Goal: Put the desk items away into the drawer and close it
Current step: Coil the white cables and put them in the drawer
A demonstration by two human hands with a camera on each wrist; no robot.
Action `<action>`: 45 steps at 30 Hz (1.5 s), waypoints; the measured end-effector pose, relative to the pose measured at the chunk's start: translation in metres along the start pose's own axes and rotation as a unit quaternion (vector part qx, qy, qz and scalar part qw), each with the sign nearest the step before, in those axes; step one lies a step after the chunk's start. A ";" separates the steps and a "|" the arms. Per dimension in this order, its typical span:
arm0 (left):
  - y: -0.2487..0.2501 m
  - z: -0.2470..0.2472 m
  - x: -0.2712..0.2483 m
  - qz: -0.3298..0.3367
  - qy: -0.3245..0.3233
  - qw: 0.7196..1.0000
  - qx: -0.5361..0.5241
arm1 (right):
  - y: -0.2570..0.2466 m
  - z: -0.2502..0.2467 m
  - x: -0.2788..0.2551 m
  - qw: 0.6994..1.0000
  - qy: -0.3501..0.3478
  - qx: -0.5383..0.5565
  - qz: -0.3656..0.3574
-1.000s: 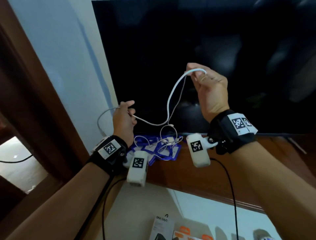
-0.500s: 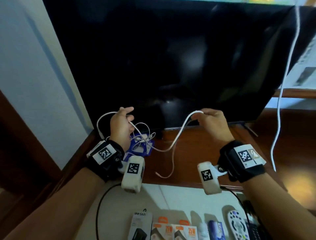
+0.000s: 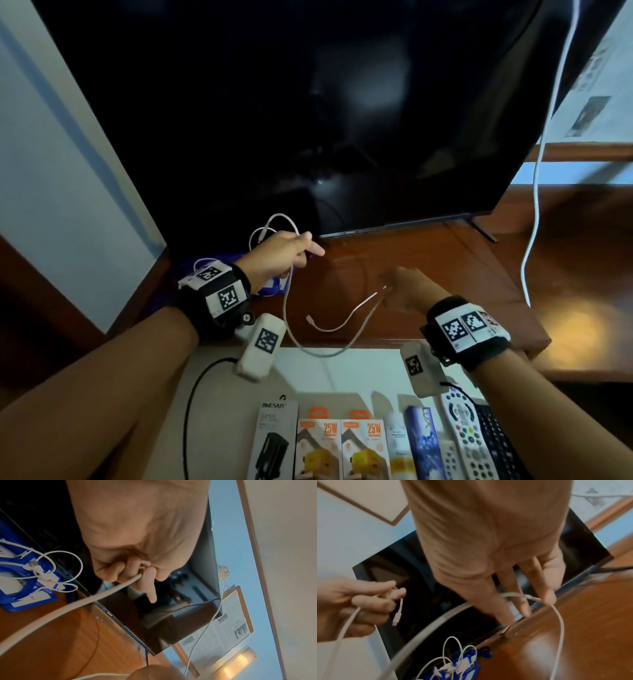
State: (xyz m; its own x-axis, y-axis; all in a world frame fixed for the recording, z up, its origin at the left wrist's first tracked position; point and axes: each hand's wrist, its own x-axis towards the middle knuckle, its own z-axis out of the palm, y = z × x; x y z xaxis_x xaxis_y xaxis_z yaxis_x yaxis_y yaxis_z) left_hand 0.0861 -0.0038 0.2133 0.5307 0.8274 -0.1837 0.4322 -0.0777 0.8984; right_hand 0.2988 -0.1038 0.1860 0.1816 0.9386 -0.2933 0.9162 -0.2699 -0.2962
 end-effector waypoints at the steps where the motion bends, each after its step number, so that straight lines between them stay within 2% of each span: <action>1: 0.001 0.001 0.001 0.000 0.003 1.000 -0.013 | 0.001 0.002 0.001 1.000 0.001 -0.011 0.025; 3: 0.003 0.004 0.003 -0.008 0.026 0.997 -0.069 | -0.001 0.004 -0.002 0.997 0.048 -0.015 0.062; 4: 0.005 0.006 0.004 -0.015 0.044 0.993 -0.111 | -0.003 0.004 -0.002 0.994 0.094 0.010 0.053; 6: 0.009 0.014 0.007 -0.027 0.077 0.978 -0.191 | -0.009 0.004 -0.004 0.977 0.171 0.127 -0.018; 7: 0.011 0.018 0.008 -0.034 0.087 0.970 -0.224 | -0.014 0.005 -0.005 0.960 0.170 0.214 -0.057; 9: 0.015 0.028 0.011 -0.046 0.091 0.954 -0.282 | -0.027 0.011 -0.007 0.932 0.099 0.334 -0.103; 11: 0.017 0.035 0.013 -0.054 0.094 0.937 -0.332 | -0.035 0.021 -0.002 0.927 0.028 0.356 -0.114; 13: 0.017 0.040 0.014 -0.052 0.112 0.928 -0.353 | -0.038 0.030 0.004 0.930 0.022 0.348 -0.118; 17: 0.012 0.044 0.009 -0.054 0.141 0.930 -0.336 | -0.029 0.036 0.008 0.904 0.091 0.408 -0.086; 19: 0.011 0.045 0.001 -0.075 0.115 0.939 -0.316 | -0.023 0.035 0.009 0.895 0.141 0.415 -0.087; 22: 0.013 0.047 -0.021 -0.092 0.050 0.970 -0.219 | -0.010 0.032 0.009 0.889 0.214 0.393 -0.093; 23: 0.014 0.048 -0.028 -0.068 0.048 0.977 -0.197 | -0.006 0.031 0.009 0.889 0.230 0.386 -0.094; 25: 0.012 0.048 -0.038 0.027 0.099 0.985 -0.140 | 0.003 0.030 0.009 0.887 0.249 0.376 -0.095; 27: 0.006 0.046 -0.040 0.120 0.169 0.978 -0.035 | 0.008 0.032 0.008 0.890 0.252 0.368 -0.100; 28: 0.001 0.046 -0.038 0.141 0.188 0.972 0.017 | 0.008 0.032 0.007 0.891 0.250 0.364 -0.106; 30: -0.009 0.048 -0.033 0.146 0.181 0.969 0.081 | 0.007 0.031 0.004 0.888 0.247 0.367 -0.125; 33: -0.024 0.054 -0.025 0.112 0.124 0.979 0.120 | 0.005 0.025 -0.002 0.871 0.231 0.405 -0.153; 36: -0.030 0.059 -0.021 0.062 0.068 0.994 0.061 | 0.006 0.017 -0.007 0.850 0.229 0.440 -0.177; 38: -0.031 0.059 -0.020 0.041 0.063 0.997 0.034 | 0.013 0.012 -0.006 0.835 0.244 0.460 -0.178; 41: -0.040 0.051 -0.020 0.017 0.061 0.998 -0.030 | 0.035 0.011 0.000 0.816 0.277 0.493 -0.122; 45: -0.046 0.035 -0.024 -0.007 0.048 0.992 -0.114 | 0.065 0.022 0.013 0.821 0.299 0.486 -0.032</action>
State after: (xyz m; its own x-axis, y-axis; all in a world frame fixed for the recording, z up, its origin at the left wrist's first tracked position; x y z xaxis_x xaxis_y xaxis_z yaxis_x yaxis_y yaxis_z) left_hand 0.0785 -0.0398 0.1627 0.4494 0.8775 -0.1673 0.2573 0.0521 0.9649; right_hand 0.3533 -0.1143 0.1433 0.5529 0.8172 0.1627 0.2662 0.0118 -0.9639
